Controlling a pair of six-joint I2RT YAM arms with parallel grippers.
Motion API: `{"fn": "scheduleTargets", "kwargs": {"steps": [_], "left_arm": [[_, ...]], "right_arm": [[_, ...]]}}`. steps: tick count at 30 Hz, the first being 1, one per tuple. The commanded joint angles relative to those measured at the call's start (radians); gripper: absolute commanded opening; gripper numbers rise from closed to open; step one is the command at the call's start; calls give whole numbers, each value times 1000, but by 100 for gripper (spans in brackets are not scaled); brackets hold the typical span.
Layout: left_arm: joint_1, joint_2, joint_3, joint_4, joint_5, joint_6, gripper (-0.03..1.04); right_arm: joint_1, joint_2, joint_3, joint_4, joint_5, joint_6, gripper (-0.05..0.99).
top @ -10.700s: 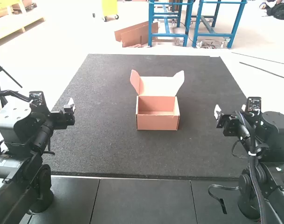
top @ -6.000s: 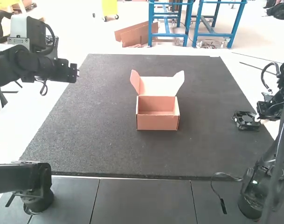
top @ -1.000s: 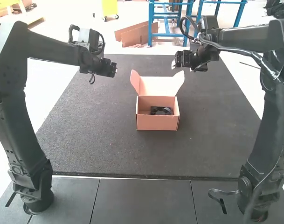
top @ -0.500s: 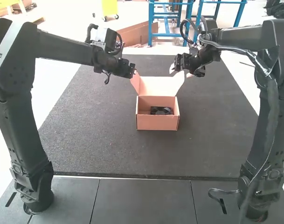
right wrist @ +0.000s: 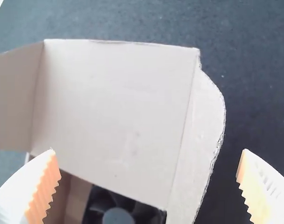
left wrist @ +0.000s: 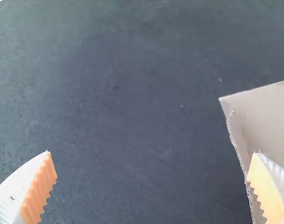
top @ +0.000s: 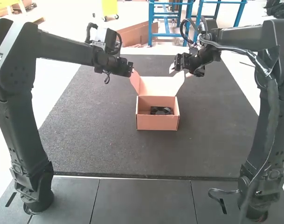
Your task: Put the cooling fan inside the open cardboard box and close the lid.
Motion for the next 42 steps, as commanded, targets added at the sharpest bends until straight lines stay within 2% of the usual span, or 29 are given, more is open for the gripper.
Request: {"fn": "scheduleTargets", "kwargs": {"steps": [1, 5, 12, 16, 22, 27, 30, 34, 40, 42], "left_arm": [[4, -1, 28, 24, -173, 39, 97], [0, 4, 6, 76, -220, 97, 97], [0, 42, -23, 84, -208, 117, 97], [0, 59, -17, 84, -148, 108, 97], [-12, 60, 5, 81, -27, 85, 97], [-11, 60, 28, 67, 42, 40, 97], [-11, 60, 31, 67, 76, 31, 97], [-12, 59, 31, 72, 106, 13, 97], [-14, 60, 31, 76, 108, 10, 97], [-14, 60, 29, 76, 108, 10, 97]], "right_arm": [[-11, 5, 28, 2, -7, -20, 87], [-11, 6, 30, 2, 3, -32, 87], [-11, 6, 56, 10, 5, -24, 87], [-17, 9, 71, 10, 3, -20, 87], [-20, 23, 92, 0, -7, -23, 84], [-20, 42, 111, -33, -24, -24, 81], [-20, 49, 117, -40, -40, -24, 80], [-20, 52, 120, -38, -43, -27, 77], [-20, 57, 117, -23, -35, -37, 70], [-20, 57, 115, -13, -33, -37, 61]]}}
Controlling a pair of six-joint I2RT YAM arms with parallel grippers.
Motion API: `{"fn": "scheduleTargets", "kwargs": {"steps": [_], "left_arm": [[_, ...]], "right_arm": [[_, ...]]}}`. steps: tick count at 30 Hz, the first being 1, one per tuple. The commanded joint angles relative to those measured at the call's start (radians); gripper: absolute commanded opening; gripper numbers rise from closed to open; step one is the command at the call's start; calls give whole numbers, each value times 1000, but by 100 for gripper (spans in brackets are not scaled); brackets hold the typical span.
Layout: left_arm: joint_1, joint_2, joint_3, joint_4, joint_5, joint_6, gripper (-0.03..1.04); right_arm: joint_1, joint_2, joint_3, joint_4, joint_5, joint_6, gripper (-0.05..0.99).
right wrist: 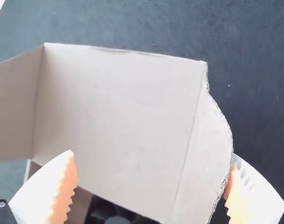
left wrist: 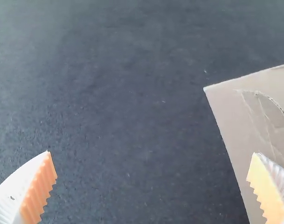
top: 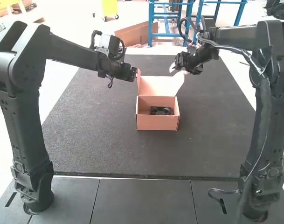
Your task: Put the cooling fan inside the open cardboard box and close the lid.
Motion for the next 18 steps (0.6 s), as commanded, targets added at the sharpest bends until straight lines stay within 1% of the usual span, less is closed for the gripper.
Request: {"fn": "scheduleTargets", "kwargs": {"steps": [1, 3, 5, 9, 12, 15, 18], "left_arm": [[-11, -14, 34, 8, 20, -11, 97], [-9, -14, 32, 7, 20, -11, 97], [-11, -14, 32, 5, 20, -10, 97], [-9, -14, 32, 5, 18, -10, 97], [-9, -14, 32, 5, 20, -8, 97], [-9, -14, 34, 7, 20, -8, 97], [-11, -19, 34, 5, 20, -8, 97]], "right_arm": [[-19, -3, 36, 14, -4, -10, 57], [-19, -4, 35, 17, 2, -10, 49], [-19, -4, 30, 18, 9, -13, 37], [-18, -3, 21, 20, 22, -24, 22], [-15, -3, 15, 24, 44, -36, 18], [-13, -4, 10, 29, 58, -39, 8], [-10, -4, 7, 27, 96, -90, 6]]}}
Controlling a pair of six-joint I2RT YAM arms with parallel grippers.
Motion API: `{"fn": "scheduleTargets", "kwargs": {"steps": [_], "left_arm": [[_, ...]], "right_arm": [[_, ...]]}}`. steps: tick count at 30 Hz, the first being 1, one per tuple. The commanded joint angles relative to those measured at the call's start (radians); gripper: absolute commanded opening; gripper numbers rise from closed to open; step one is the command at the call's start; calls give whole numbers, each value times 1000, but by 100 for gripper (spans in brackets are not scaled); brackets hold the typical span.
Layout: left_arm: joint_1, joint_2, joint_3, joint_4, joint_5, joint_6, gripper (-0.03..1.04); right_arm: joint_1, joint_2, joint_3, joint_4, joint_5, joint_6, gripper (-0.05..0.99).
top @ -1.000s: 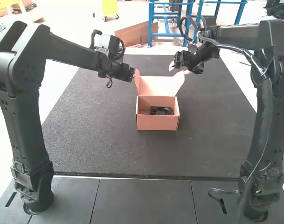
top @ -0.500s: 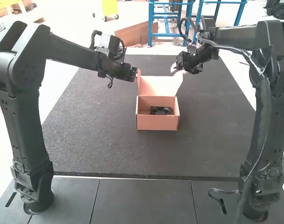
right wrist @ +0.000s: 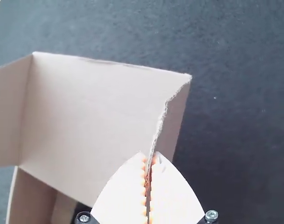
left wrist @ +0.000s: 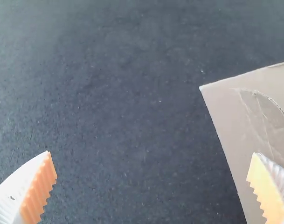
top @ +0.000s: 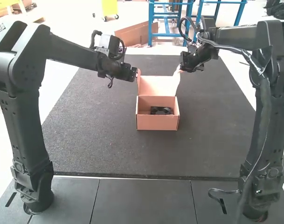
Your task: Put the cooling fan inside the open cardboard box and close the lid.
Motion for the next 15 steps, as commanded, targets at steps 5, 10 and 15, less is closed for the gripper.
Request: {"fn": "scheduleTargets", "kwargs": {"steps": [5, 10, 15], "left_arm": [[-8, -24, 49, -10, 17, -8, 97], [-3, -30, 66, -28, 22, -8, 97], [-3, -48, 68, -42, 37, -8, 97]], "right_arm": [[2, -9, 5, -27, 64, -85, 3], [18, -26, 2, -65, 75, -108, 1], [33, -55, -19, -62, 75, -106, -2]]}}
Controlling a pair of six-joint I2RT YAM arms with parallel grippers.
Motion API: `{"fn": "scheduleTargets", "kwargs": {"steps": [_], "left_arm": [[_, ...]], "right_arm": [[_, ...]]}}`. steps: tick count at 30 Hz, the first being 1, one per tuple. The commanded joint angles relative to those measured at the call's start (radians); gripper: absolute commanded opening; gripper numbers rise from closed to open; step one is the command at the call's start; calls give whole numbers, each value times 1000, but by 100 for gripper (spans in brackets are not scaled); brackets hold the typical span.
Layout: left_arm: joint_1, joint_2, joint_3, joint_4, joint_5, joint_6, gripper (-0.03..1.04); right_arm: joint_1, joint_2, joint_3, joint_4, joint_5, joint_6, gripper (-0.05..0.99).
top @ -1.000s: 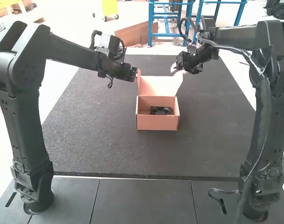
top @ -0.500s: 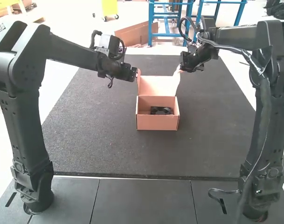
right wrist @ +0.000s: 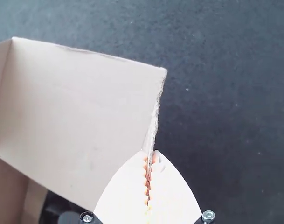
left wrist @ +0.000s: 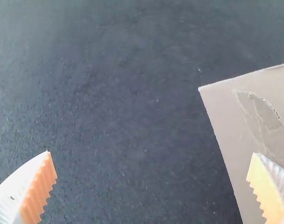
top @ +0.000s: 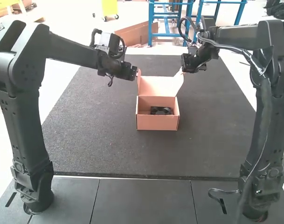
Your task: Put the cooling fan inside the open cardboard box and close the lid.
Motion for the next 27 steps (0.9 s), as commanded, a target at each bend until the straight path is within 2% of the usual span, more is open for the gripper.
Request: {"fn": "scheduleTargets", "kwargs": {"steps": [1, 11, 17, 25, 27], "left_arm": [[-4, -53, 38, -5, 28, -8, 97], [-7, -88, 32, -66, 39, -9, 97], [-10, -112, 9, -69, 41, -9, 97], [-10, -125, -45, -65, 67, -9, 97], [-10, -126, -54, -65, 90, -23, 97]], "right_arm": [[30, -54, -26, -19, 2, -21, -2], [56, -130, -112, -13, 2, -19, -2], [59, -182, -194, 13, 3, -15, -2], [59, -228, -246, 30, 0, -7, -2], [59, -239, -256, 32, 0, -7, -2]]}}
